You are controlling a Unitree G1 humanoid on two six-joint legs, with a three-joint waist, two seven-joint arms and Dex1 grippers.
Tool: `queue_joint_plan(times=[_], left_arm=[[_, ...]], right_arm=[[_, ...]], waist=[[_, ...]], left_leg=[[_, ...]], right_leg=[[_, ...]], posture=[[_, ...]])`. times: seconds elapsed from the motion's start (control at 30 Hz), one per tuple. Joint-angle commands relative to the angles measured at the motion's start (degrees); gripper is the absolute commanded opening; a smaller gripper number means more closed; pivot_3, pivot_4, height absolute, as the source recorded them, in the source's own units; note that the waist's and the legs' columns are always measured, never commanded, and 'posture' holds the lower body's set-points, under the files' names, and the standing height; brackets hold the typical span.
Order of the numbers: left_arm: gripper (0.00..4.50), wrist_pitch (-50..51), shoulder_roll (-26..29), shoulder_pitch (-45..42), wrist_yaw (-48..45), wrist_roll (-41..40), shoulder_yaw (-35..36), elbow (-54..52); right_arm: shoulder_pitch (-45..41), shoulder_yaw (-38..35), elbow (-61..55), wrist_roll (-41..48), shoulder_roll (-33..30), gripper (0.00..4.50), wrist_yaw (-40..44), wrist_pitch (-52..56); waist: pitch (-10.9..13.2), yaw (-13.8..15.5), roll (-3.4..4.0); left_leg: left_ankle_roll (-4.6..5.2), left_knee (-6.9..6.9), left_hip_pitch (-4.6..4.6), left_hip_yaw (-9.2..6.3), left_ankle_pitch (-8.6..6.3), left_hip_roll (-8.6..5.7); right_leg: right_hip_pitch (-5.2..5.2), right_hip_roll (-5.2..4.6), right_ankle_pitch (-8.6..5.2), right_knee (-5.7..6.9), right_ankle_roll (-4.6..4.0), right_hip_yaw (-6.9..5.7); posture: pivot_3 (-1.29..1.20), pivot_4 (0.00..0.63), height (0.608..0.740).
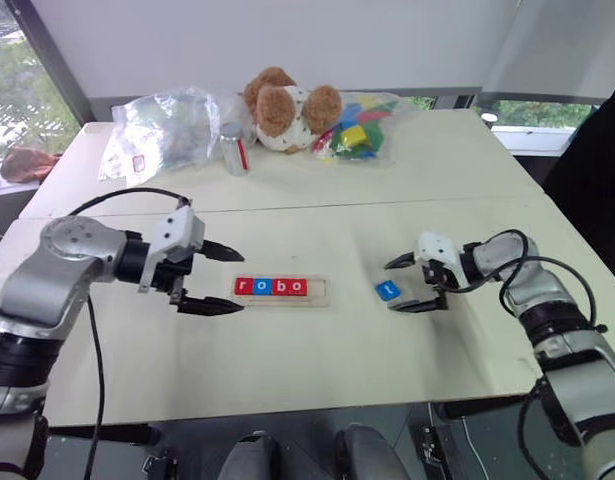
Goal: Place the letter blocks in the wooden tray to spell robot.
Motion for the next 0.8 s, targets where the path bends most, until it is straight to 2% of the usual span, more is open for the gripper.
queue_joint_plan(times=[0.03,0.13,0.17,0.2,0.3,0.37,0.47,0.53,0.63,0.73,0.8], left_arm=[[4.50,0.8,0.7,0.4,1.6,-1.5,2.4,-2.7],[4.50,1.3,1.0,1.4,2.9,-2.0,3.3,-3.7],[4.50,1.5,1.2,1.8,3.2,-2.3,3.6,-4.0],[4.50,1.8,1.3,2.1,3.6,-2.5,4.0,-4.2],[4.50,2.0,1.6,3.0,4.2,-2.9,4.9,-4.6],[4.50,2.0,1.7,3.3,4.5,-3.1,4.9,-4.9],[4.50,2.0,1.8,3.5,4.9,-3.4,4.8,-5.0],[4.50,1.7,2.0,3.6,4.9,-3.4,4.7,-4.6],[4.50,1.2,1.8,2.7,4.7,-3.0,4.0,-3.2],[4.50,0.8,1.1,1.2,4.3,-2.6,2.7,-1.9],[4.50,0.4,0.6,0.3,4.1,-2.4,1.9,-1.3]], right_arm=[[-4.2,2.2,6.9,-3.6,2.0,4.40,1.8,-2.8],[-7.0,3.5,12.4,-6.2,3.0,4.40,3.1,-3.6],[-7.4,3.5,13.3,-6.3,3.3,3.84,3.9,-3.5],[-7.6,3.5,14.0,-6.1,3.6,3.59,4.9,-3.2],[-7.4,3.3,14.7,-5.8,4.0,1.99,7.1,-2.8],[-6.6,2.9,14.1,-5.3,3.9,1.18,8.1,-2.3],[-5.9,0.3,10.8,-2.5,4.3,1.12,8.1,2.1],[-4.9,-1.6,3.6,0.2,4.8,1.12,7.6,10.9],[-2.5,-3.9,-11.7,3.3,6.7,1.12,2.1,26.3],[-0.2,-2.2,-25.5,3.1,8.2,1.12,-2.0,41.1],[0.7,-1.1,-30.7,3.0,9.1,1.12,-4.0,46.4]], waist=[[0.0,0.0,0.00],[0.0,-0.2,-0.01],[0.0,-0.2,-0.01],[0.0,-0.2,-0.02],[0.0,-0.2,-0.02],[0.0,-0.2,-0.02],[0.0,0.0,-0.03],[0.0,0.0,-0.03],[0.0,-0.4,0.02],[0.0,-0.1,0.05],[0.0,0.2,0.04]], left_leg=[[0.00,0.01,0.00,0.00,0.00,-0.01],[-0.04,0.02,0.03,0.00,0.02,-0.02],[-0.17,0.02,0.04,-0.01,0.09,-0.02],[-0.20,0.02,0.04,-0.02,0.11,-0.02],[-0.20,0.02,0.07,-0.02,0.11,-0.02],[-0.14,0.02,0.12,-0.02,0.07,-0.02],[-0.13,0.01,0.12,-0.05,0.06,-0.02],[-0.19,-0.02,0.12,-0.07,0.09,-0.02],[-0.24,-0.02,0.00,-0.06,0.12,-0.01],[-0.27,-0.05,-0.09,-0.05,0.13,-0.01],[-0.25,-0.05,-0.12,-0.06,0.12,-0.01]], right_leg=[[0.02,-0.02,0.00,0.00,0.00,0.00],[0.04,-0.02,0.01,0.02,-0.01,0.00],[0.04,-0.02,0.01,0.02,-0.01,0.00],[0.04,-0.02,0.01,0.03,-0.01,0.00],[0.10,-0.04,0.01,0.02,-0.01,0.00],[0.15,-0.06,0.01,0.02,-0.01,0.00],[0.15,-0.06,0.01,0.02,-0.01,-0.03],[0.13,-0.06,0.01,0.02,-0.01,-0.04],[-0.07,-0.07,0.01,0.09,-0.01,-0.01],[-0.26,-0.07,0.01,0.18,-0.02,-0.01],[-0.27,-0.07,0.01,0.17,-0.02,-0.02]], posture=[[0.00,0.150,0.740],[0.00,0.150,0.740],[0.00,0.150,0.740],[0.00,0.150,0.740],[0.00,0.150,0.740],[0.00,0.150,0.740],[0.00,0.150,0.740],[0.00,0.150,0.740],[0.00,0.150,0.740],[0.00,0.150,0.740],[0.00,0.150,0.740]])
